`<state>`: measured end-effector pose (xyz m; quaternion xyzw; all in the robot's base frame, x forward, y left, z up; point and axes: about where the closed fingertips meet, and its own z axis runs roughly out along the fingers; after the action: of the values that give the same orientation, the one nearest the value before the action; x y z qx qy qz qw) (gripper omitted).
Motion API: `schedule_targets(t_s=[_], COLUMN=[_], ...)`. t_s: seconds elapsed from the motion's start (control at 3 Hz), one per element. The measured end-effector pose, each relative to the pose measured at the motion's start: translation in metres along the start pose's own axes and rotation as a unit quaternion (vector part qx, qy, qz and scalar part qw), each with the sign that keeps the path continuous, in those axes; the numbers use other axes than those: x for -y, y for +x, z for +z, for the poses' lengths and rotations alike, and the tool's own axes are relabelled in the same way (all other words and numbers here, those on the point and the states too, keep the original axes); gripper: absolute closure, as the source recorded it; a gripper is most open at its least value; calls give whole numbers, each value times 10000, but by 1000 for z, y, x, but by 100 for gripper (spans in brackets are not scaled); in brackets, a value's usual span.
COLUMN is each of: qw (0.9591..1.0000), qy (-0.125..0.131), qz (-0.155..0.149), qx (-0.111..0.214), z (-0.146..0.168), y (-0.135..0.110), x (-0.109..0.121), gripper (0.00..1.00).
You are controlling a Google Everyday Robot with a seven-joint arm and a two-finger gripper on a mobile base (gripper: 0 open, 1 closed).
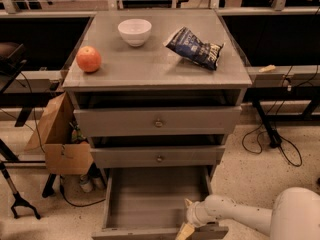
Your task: Close bottom drawer
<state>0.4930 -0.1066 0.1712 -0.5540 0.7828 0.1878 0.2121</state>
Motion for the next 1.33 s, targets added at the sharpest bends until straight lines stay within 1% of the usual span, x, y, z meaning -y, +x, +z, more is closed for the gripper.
schedule_targets(t_s=[0.33,0.67,1.0,1.33], qw=[9997,9983,9969,9969], qy=[115,197,263,263], qz=[-183,-348,-323,-323], qx=[-75,-416,-665,-665], z=[-7,-5,0,-5], y=[8,13,15,16], x=[9,18,25,19], gripper=[0,19,42,66])
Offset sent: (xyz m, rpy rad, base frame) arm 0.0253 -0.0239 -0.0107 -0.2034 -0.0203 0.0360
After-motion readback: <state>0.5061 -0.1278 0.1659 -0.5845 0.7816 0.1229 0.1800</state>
